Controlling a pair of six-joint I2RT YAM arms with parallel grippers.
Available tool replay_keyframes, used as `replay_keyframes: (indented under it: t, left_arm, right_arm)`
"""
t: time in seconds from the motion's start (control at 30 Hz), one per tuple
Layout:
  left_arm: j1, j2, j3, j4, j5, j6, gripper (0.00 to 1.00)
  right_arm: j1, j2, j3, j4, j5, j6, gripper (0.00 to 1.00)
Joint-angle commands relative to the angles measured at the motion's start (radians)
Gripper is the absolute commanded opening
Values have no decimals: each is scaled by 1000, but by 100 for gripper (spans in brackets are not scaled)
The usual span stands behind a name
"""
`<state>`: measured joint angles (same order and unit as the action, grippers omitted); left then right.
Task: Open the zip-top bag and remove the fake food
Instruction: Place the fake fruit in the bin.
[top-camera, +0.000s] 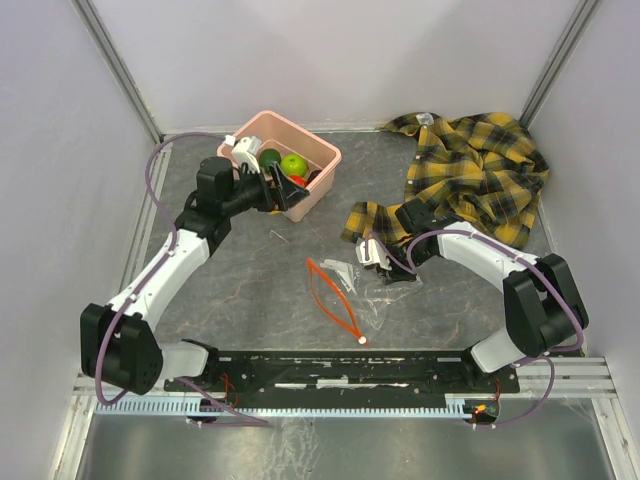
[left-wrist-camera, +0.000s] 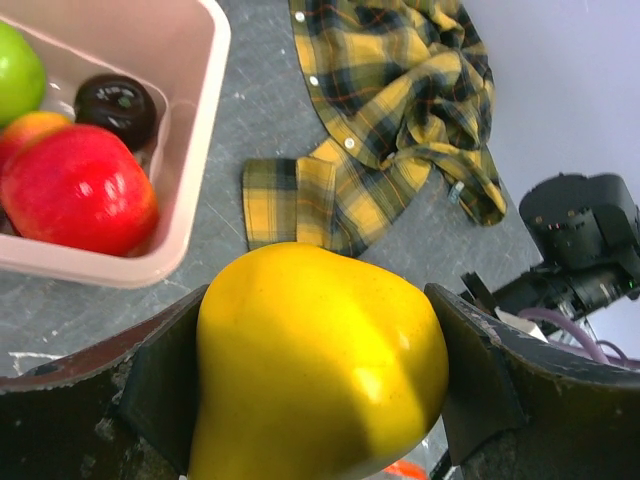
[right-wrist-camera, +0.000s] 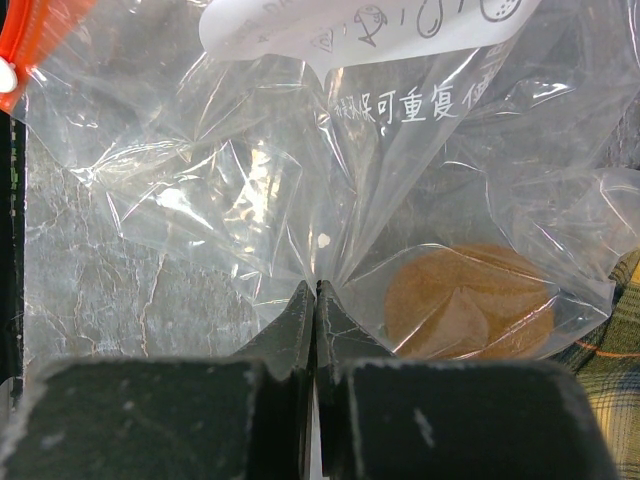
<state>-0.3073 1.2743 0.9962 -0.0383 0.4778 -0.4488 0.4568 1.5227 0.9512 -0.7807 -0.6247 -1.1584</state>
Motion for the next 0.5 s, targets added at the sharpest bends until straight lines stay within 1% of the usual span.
replay_keyframes:
  t: [0.0,0.47]
  left_arm:
    - [24,41,85,87,16,5,37]
    - [51,266,265,59,-7,27,37]
  right_arm:
    - [-3,-20,-1,-5,-21,-20,4]
    - [-4,-18,-2,-8,-23,-23,4]
